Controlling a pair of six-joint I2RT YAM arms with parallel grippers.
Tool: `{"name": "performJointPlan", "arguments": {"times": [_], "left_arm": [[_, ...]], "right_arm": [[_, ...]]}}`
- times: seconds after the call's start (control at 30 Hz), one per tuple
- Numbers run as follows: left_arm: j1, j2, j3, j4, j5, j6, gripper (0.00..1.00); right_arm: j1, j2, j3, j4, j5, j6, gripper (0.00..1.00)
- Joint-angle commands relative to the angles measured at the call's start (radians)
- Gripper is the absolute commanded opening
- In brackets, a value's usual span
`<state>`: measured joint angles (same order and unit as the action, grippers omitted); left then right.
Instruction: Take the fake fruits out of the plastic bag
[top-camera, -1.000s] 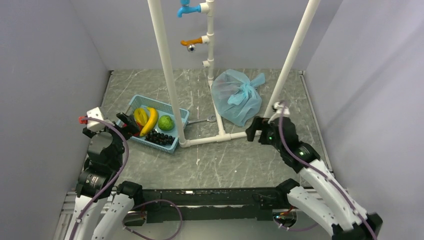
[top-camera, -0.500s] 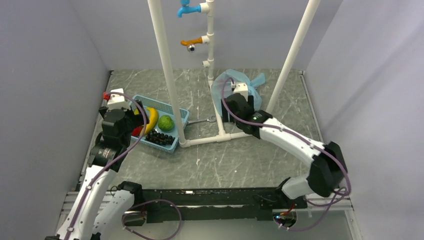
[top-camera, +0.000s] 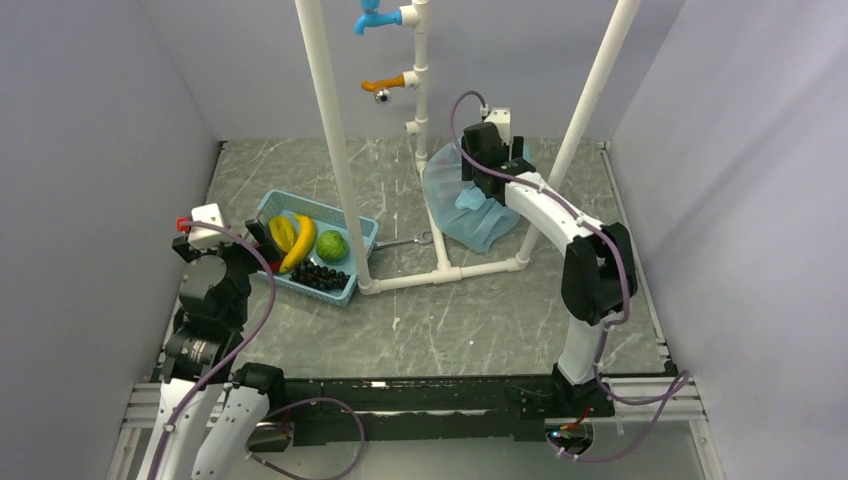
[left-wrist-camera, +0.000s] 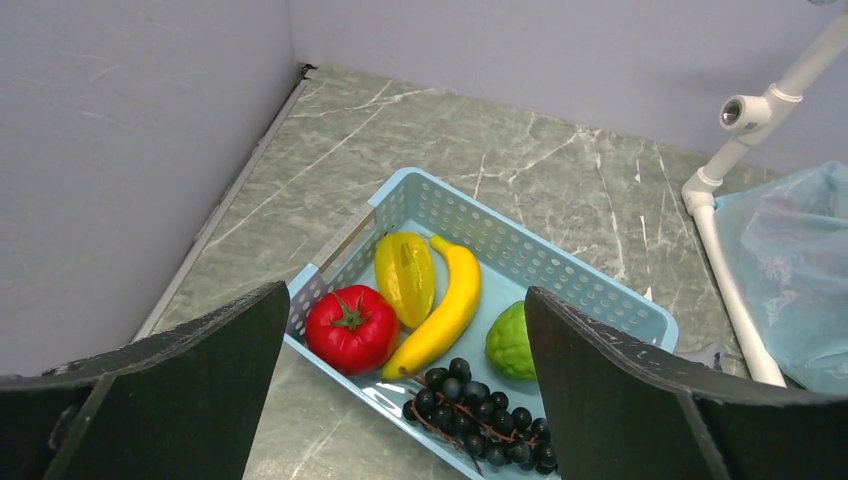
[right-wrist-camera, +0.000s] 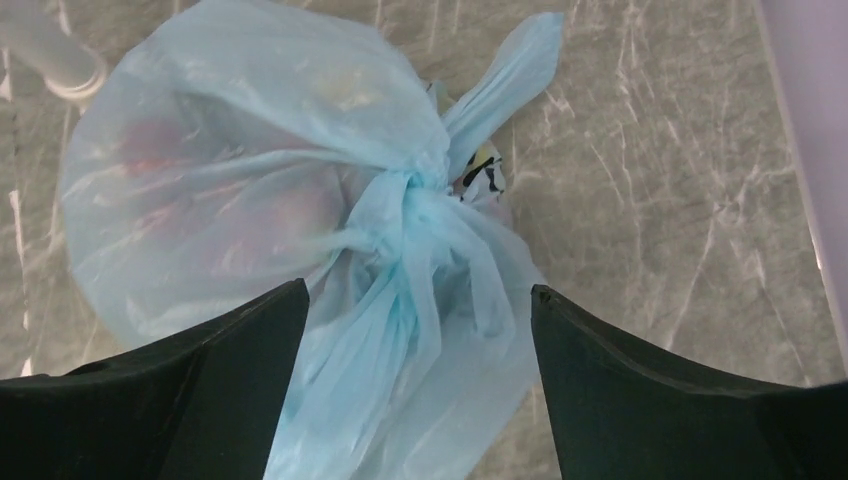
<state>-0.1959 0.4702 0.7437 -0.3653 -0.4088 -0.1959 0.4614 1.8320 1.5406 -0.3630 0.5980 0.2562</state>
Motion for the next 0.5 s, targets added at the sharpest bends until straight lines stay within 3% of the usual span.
{"name": "performJointPlan", "arguments": {"times": [0.0, 0.27, 0.47], "left_arm": [[0.004, -0.037, -0.019, 0.051, -0.010, 0.027, 0.94], [0.004, -0.036, -0.020, 0.059, 0.033, 0.047, 0.93], [0.004, -0.026, -0.023, 0.062, 0.064, 0.052, 0.99]], "right_arm": [[-0.065, 0.080, 0.115, -0.003, -0.116, -0.004, 0.88], [-0.089, 0.272, 0.276, -0.052, -0.120, -0.003, 0.94], [-0.103, 0.289, 0.245, -0.037, -0.153, 0.082, 0.95]]}}
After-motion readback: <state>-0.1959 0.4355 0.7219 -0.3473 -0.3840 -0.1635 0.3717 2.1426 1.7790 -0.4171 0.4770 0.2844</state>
